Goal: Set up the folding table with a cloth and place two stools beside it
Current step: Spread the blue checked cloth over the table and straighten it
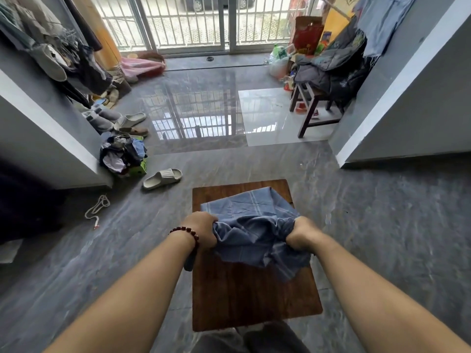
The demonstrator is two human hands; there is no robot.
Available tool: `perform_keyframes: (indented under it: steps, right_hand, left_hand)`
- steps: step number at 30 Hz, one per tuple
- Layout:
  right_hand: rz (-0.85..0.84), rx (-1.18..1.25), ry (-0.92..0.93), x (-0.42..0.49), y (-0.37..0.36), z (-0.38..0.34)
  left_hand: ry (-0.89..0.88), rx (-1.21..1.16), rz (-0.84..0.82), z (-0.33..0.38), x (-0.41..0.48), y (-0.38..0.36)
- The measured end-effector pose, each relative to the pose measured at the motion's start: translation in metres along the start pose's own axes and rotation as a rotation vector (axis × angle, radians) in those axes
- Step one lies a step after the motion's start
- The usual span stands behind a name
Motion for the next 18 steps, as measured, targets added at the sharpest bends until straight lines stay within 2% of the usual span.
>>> perform_keyframes:
  steps: [2,6,9,18]
  right_hand:
    - [0.063,0.054,-0.007,0.01,0.007,-0.002]
    - [0.073,0.251,-0.009,0.035,0.022,-0.008]
    - [0.084,0.381,0.001,0.051,0.035,-0.014]
    - [0.279,0.719,-0.048,0.112,0.102,-0.052]
  left_hand:
    - [0.016,-0.089,0.052,-0.001,0.01,0.001]
    - [0.069,-0.393,0.006,-0.002,0.029,0.007]
    - [0.045,-0.382,0.136,0.003,0.045,0.023]
    - [-0.015,-0.293,0.509,0.03,0.103,0.101]
Point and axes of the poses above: each hand's wrist, its own x-axis towards the middle knuckle, its own y-axis out of the back of the hand, z = x × y, the point moved 2 cm from there along x, towards the middle knuckle, and after that the axes turned 1 degree about z, right-handed, at the moved point
